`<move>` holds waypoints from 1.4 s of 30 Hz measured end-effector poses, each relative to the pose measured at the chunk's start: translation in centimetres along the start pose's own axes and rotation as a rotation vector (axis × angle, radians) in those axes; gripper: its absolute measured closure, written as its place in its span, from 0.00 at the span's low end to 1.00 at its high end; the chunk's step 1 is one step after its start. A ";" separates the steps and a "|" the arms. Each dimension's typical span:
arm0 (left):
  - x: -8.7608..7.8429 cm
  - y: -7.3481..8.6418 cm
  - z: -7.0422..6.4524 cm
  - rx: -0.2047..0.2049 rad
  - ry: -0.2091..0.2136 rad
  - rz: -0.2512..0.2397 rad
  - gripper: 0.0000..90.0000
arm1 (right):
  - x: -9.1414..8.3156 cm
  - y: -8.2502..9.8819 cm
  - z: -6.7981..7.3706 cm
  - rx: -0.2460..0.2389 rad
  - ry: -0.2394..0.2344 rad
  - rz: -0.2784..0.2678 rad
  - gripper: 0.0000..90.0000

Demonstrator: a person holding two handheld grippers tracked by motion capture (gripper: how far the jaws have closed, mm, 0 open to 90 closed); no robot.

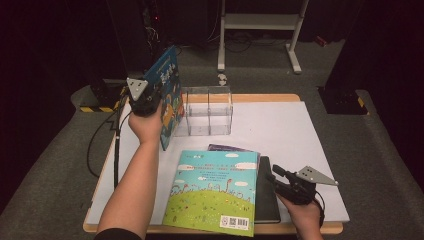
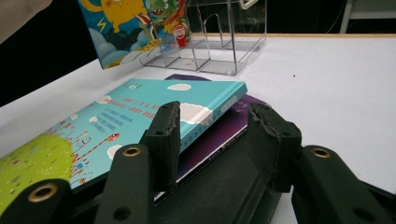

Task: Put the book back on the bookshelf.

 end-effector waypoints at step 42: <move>-1.1 1.2 -0.2 0.149 -0.072 0.075 0.87 | 0.2 0.3 0.4 -0.007 -0.017 0.011 0.60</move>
Point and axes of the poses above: each handheld gripper's, and its own axes: x roughly forward along the jaws, y roughly out of its underside, z roughly to its left, the point moved 2 cm from there along x, roughly forward along the jaws, and after that the axes turned 13 degrees about y, right-handed, at the moved point
